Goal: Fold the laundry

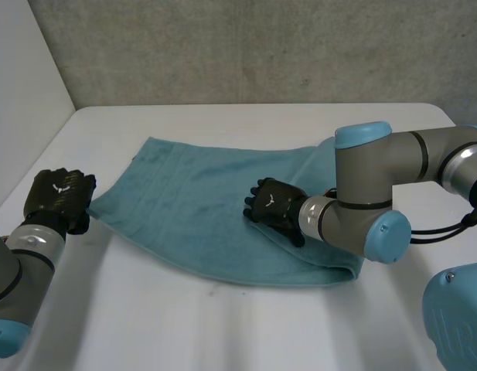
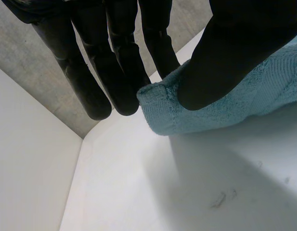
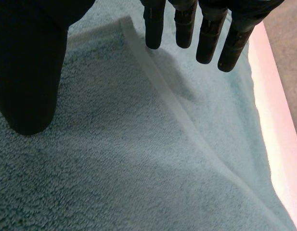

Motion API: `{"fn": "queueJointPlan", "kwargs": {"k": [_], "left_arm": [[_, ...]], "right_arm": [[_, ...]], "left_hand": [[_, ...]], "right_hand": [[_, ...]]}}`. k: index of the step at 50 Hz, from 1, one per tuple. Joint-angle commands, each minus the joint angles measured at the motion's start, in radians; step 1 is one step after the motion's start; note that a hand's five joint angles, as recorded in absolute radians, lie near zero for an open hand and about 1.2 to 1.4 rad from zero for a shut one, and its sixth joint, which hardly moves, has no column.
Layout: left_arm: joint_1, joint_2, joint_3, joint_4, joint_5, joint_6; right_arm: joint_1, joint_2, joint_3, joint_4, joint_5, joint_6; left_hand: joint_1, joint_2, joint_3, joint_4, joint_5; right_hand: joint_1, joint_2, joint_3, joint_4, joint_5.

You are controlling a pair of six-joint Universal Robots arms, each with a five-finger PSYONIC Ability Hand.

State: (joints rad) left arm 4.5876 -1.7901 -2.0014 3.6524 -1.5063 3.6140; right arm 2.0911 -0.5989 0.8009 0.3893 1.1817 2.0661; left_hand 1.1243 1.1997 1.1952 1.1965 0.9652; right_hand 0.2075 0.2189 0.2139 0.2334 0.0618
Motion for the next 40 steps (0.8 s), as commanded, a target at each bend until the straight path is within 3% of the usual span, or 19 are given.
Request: {"fn": "queueJointPlan", "kwargs": {"k": [1,10,40], "left_arm": [[-0.001,0.002,0.0,0.0,0.0,0.0],[-0.001,0.002,0.0,0.0,0.0,0.0],[0.001,0.003,0.001,0.0,0.0,0.0]], "right_arm": [[-0.002,0.016,-0.002,0.0,0.047,-0.001],[-0.005,0.002,0.0,-0.017,0.068,0.002],[-0.011,-0.077,0.095,-0.087,0.102,0.029]], "left_hand": [[0.272,0.197,0.201,0.2,0.257],[0.272,0.197,0.201,0.2,0.257],[0.272,0.197,0.201,0.2,0.257]], "right_hand": [[0.1,0.089,0.094,0.074,0.071],[0.373,0.362,0.367,0.347,0.344],[0.388,0.377,0.382,0.362,0.359]]}}
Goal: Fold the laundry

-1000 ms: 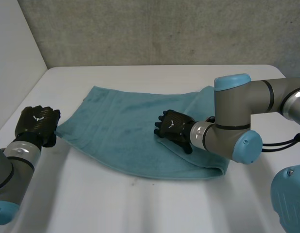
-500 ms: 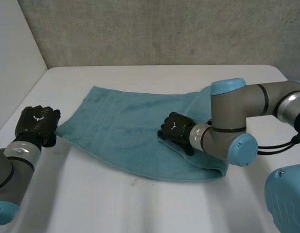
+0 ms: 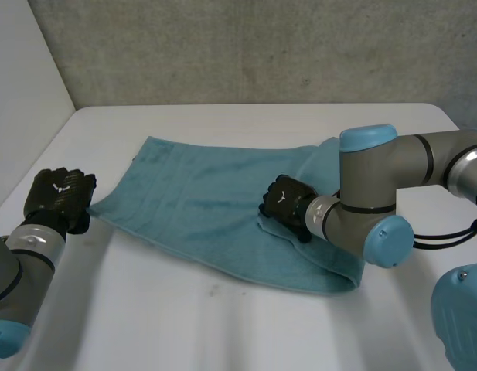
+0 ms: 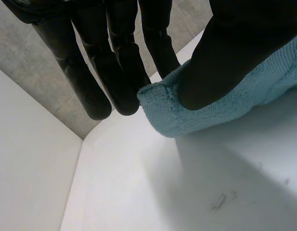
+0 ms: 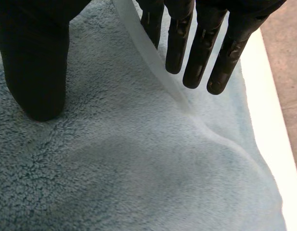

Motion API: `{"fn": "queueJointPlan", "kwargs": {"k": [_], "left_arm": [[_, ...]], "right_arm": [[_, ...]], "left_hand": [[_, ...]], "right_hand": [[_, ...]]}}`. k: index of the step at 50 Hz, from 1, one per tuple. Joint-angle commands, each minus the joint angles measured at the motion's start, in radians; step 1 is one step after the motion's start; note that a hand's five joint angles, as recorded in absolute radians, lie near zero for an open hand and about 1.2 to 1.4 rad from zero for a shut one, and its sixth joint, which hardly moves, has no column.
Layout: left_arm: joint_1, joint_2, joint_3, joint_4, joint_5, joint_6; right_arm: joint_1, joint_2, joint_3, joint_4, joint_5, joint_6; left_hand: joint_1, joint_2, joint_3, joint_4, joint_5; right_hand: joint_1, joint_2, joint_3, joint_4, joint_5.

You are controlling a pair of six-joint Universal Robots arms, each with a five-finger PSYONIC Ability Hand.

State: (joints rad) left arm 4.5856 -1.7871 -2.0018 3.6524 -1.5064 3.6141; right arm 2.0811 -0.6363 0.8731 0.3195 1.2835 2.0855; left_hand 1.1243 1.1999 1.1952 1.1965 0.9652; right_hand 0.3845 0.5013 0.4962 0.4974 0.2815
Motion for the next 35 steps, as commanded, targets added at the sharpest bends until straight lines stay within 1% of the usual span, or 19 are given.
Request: {"fn": "queueJointPlan", "kwargs": {"k": [1,5,8,12,14,15,16,17,18,19,20,22,24,25,28,35], "left_arm": [[0.002,0.0,0.001,0.0,0.0,0.0],[0.001,0.0,0.001,0.0,0.0,0.0],[0.001,0.0,0.001,0.0,0.0,0.0],[0.001,0.0,0.0,0.0,0.0,0.0],[0.001,0.0,0.0,0.0,0.0,0.0],[0.001,0.001,0.0,0.0,0.0,0.0],[0.001,0.002,0.0,0.0,0.0,0.0],[0.001,0.002,0.0,0.0,0.0,0.0],[0.001,0.002,0.0,0.0,0.0,0.0],[0.001,0.002,0.0,0.0,0.0,0.0],[0.001,0.002,0.0,0.0,0.0,0.0],[0.001,0.002,0.0,0.0,0.0,0.0],[0.001,0.001,0.0,0.0,0.0,0.0],[0.001,0.002,0.0,0.0,0.0,0.0],[0.001,0.001,0.0,0.0,0.0,0.0],[0.001,0.0,-0.002,0.0,0.0,-0.002]], "right_arm": [[-0.001,-0.061,0.035,-0.028,-0.001,0.033],[-0.001,-0.082,0.046,-0.046,-0.001,0.065],[-0.003,-0.115,0.081,-0.076,-0.009,0.11],[-0.003,-0.121,0.102,-0.076,-0.013,0.114],[-0.001,-0.121,0.106,-0.076,-0.013,0.114],[-0.001,-0.121,0.109,-0.076,-0.013,0.114],[-0.001,-0.12,0.113,-0.076,-0.012,0.114],[0.001,-0.12,0.116,-0.074,-0.012,0.114],[0.001,-0.12,0.118,-0.076,-0.012,0.116],[0.002,-0.12,0.119,-0.076,-0.013,0.116],[0.002,-0.12,0.119,-0.076,-0.013,0.116],[0.002,-0.12,0.126,-0.076,-0.013,0.117],[0.002,-0.12,0.129,-0.077,-0.013,0.117],[0.002,-0.12,0.129,-0.077,-0.013,0.117],[0.002,-0.12,0.129,-0.085,-0.013,0.122],[0.016,-0.123,0.127,-0.094,-0.029,0.15]], "left_hand": [[0.272,0.196,0.201,0.2,0.257],[0.272,0.196,0.201,0.2,0.257],[0.272,0.196,0.201,0.2,0.257],[0.272,0.196,0.201,0.2,0.257],[0.272,0.196,0.201,0.2,0.257],[0.272,0.196,0.201,0.2,0.257],[0.272,0.196,0.201,0.2,0.257],[0.272,0.196,0.201,0.2,0.257],[0.272,0.196,0.201,0.2,0.257],[0.272,0.196,0.201,0.2,0.257],[0.272,0.196,0.201,0.2,0.257],[0.272,0.196,0.201,0.2,0.257],[0.272,0.196,0.201,0.2,0.257],[0.272,0.196,0.201,0.2,0.257],[0.272,0.196,0.201,0.2,0.257],[0.272,0.196,0.201,0.2,0.257]], "right_hand": [[0.246,0.129,0.134,0.133,0.175],[0.302,0.185,0.19,0.189,0.23],[0.616,0.499,0.504,0.503,0.544],[0.88,0.763,0.768,0.767,0.808],[0.889,0.773,0.778,0.777,0.818],[0.881,0.764,0.769,0.768,0.809],[0.817,0.7,0.705,0.704,0.745],[0.645,0.528,0.533,0.532,0.573],[0.53,0.413,0.418,0.417,0.458],[0.453,0.336,0.341,0.34,0.381],[0.452,0.335,0.34,0.339,0.381],[0.259,0.143,0.148,0.146,0.188],[0.138,0.022,0.027,0.026,0.067],[0.138,0.021,0.026,0.025,0.066],[0.027,-0.09,-0.085,-0.086,-0.045],[0.044,-0.073,-0.068,-0.069,-0.028]]}}
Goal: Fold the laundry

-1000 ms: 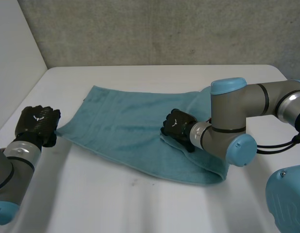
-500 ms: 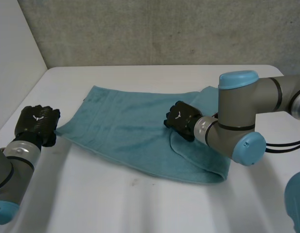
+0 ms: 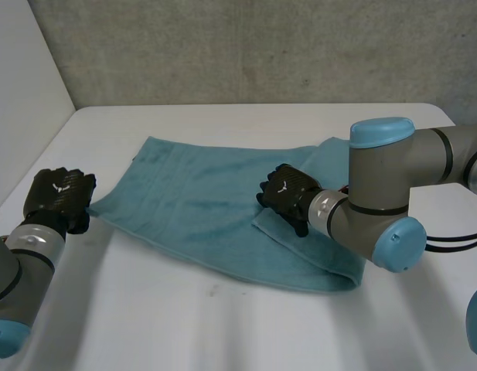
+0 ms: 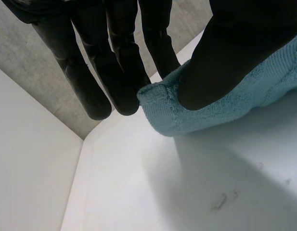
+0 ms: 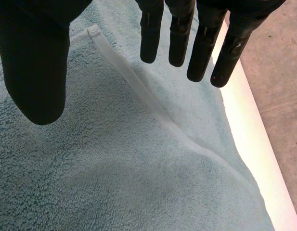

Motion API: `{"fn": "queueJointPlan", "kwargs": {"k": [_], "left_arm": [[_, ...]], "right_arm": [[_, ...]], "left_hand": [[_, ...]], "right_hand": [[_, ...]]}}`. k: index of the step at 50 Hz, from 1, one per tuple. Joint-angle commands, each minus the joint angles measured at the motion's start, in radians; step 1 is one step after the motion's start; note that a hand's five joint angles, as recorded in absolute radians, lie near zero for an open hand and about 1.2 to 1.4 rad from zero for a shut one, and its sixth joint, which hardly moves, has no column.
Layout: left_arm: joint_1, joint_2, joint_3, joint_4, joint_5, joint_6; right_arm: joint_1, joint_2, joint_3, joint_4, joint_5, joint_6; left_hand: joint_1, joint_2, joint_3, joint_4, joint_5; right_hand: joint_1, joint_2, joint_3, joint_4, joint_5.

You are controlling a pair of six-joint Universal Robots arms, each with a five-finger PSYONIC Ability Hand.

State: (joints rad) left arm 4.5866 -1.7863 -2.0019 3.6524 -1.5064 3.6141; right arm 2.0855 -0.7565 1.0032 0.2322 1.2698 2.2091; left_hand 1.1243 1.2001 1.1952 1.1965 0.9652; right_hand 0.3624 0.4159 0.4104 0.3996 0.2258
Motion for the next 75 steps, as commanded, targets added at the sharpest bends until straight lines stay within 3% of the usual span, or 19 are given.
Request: {"fn": "queueJointPlan", "kwargs": {"k": [1,7,33,42,51,53,55,58,61,68,75], "left_arm": [[0.0,-0.001,-0.001,0.0,0.0,0.0],[0.0,-0.001,-0.001,0.0,0.0,-0.002],[0.002,-0.001,-0.001,0.0,0.0,0.0],[0.002,-0.001,-0.001,0.0,0.0,0.0],[0.002,-0.001,-0.001,0.0,0.0,0.0],[0.002,-0.001,-0.001,0.0,0.0,0.0],[0.002,-0.001,-0.001,0.0,0.0,0.0],[0.002,-0.001,-0.001,0.0,0.0,0.0],[0.0,-0.001,-0.001,0.0,0.0,0.0],[0.0,-0.001,-0.001,-0.002,0.0,0.0],[0.002,-0.001,-0.005,0.0,0.0,-0.002]], "right_arm": [[0.011,-0.003,-0.005,-0.005,-0.023,0.029],[0.007,0.009,-0.026,0.001,-0.064,0.03],[0.007,0.095,-0.107,0.085,-0.076,0.014],[0.007,0.094,-0.106,0.079,-0.069,0.014],[0.008,0.091,-0.094,0.076,-0.064,0.018],[0.004,0.091,-0.087,0.076,-0.063,0.023],[-0.002,0.089,-0.081,0.076,-0.063,0.026],[-0.005,0.089,-0.075,0.076,-0.063,0.026],[-0.005,0.089,-0.058,0.076,-0.061,0.027],[-0.005,0.088,-0.049,0.076,-0.061,0.03],[-0.001,0.08,-0.046,0.07,-0.063,0.032]], "left_hand": [[0.272,0.196,0.201,0.2,0.256],[0.272,0.196,0.201,0.2,0.256],[0.272,0.196,0.201,0.2,0.256],[0.272,0.196,0.201,0.2,0.256],[0.272,0.196,0.201,0.2,0.256],[0.272,0.196,0.201,0.2,0.256],[0.272,0.196,0.201,0.2,0.256],[0.272,0.196,0.201,0.2,0.256],[0.272,0.196,0.201,0.2,0.256],[0.272,0.196,0.201,0.2,0.256],[0.272,0.196,0.201,0.2,0.256]], "right_hand": [[0.072,0.018,0.024,0.035,0.034],[0.151,0.097,0.103,0.114,0.113],[0.224,0.171,0.176,0.187,0.187],[0.699,0.646,0.651,0.662,0.661],[0.768,0.714,0.72,0.731,0.73],[0.946,0.892,0.898,0.909,0.908],[0.97,0.917,0.922,0.933,0.932],[0.944,0.89,0.896,0.907,0.906],[0.499,0.445,0.451,0.462,0.461],[0.295,0.242,0.247,0.258,0.258],[0.365,0.312,0.317,0.328,0.327]]}}
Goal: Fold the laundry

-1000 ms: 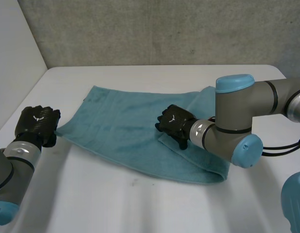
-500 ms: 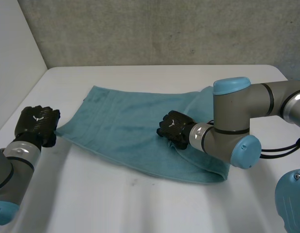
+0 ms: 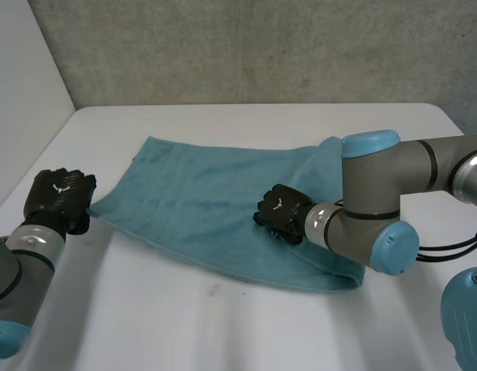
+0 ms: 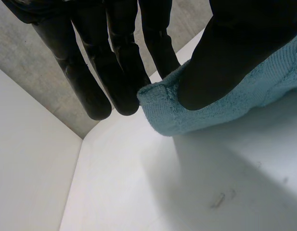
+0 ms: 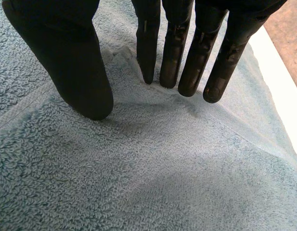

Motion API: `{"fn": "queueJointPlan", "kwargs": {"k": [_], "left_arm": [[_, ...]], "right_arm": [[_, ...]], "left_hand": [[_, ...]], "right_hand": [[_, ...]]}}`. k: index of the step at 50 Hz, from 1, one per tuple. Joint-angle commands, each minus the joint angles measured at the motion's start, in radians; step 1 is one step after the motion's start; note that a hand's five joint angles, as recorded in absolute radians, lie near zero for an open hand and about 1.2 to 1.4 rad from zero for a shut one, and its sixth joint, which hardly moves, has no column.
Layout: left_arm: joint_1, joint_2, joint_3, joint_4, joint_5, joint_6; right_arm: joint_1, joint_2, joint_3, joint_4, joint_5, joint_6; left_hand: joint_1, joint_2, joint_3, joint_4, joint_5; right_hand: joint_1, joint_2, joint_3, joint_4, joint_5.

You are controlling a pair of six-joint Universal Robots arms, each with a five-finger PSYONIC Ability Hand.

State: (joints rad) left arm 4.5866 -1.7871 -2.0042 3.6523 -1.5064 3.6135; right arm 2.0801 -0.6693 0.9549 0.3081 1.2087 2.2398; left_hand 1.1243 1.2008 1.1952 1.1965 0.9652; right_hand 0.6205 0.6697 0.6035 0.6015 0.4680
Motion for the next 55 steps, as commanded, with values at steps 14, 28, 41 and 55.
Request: {"fn": "queueJointPlan", "kwargs": {"k": [14,28,41,55], "left_arm": [[0.002,0.002,-0.001,0.0,0.0,0.001],[0.003,0.026,0.004,-0.027,-0.003,0.001],[0.005,0.103,0.001,-0.218,-0.006,0.001],[0.118,0.494,-0.037,-0.48,0.002,-0.004]], "right_arm": [[-0.005,-0.174,0.025,-0.125,0.017,0.176],[-0.314,-0.579,0.272,-0.121,0.07,0.334],[-0.486,-0.727,0.749,0.074,0.229,-0.077],[-0.67,-1.075,0.844,0.097,0.201,-0.114]], "left_hand": [[0.272,0.195,0.201,0.2,0.256],[0.272,0.195,0.201,0.2,0.256],[0.272,0.195,0.201,0.2,0.256],[0.272,0.195,0.201,0.2,0.256]], "right_hand": [[0.776,0.727,0.793,0.795,0.754],[0.776,0.727,0.793,0.795,0.754],[0.776,0.727,0.793,0.795,0.754],[0.776,0.727,0.793,0.795,0.754]]}}
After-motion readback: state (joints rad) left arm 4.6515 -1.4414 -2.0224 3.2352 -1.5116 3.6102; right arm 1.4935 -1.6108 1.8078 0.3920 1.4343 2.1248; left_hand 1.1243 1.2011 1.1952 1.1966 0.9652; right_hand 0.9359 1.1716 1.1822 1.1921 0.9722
